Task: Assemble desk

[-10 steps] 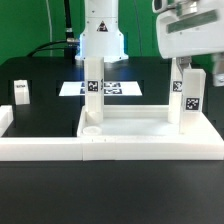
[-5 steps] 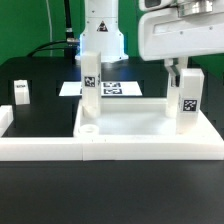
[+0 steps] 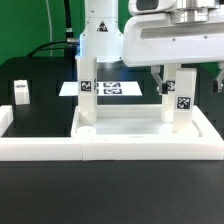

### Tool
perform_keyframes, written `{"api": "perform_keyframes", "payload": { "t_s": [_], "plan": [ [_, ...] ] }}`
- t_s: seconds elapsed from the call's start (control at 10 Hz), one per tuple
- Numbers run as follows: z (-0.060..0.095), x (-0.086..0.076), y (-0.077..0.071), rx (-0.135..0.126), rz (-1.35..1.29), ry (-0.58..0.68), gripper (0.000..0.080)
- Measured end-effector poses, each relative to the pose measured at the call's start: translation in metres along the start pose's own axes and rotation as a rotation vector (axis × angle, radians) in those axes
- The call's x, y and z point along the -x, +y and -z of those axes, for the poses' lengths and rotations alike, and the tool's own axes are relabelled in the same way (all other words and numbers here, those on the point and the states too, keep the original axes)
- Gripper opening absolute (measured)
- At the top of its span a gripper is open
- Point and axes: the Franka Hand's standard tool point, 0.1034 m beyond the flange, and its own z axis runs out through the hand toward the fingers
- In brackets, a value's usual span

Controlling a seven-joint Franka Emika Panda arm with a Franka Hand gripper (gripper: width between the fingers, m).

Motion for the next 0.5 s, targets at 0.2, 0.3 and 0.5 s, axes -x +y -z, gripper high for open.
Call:
{"api": "perform_keyframes", "payload": {
  "t_s": [0.2,0.3,0.5],
  "plan": [
    [0.0000,0.0000,0.0002,0.000,-0.031,0.000,0.0602],
    [0.0000,-0.0001,0.0003,0.000,-0.037,0.000,0.0427],
    [-0.0004,0.0000,0.0012,0.001,-0.189,-0.001,0.0292]
  ]
}}
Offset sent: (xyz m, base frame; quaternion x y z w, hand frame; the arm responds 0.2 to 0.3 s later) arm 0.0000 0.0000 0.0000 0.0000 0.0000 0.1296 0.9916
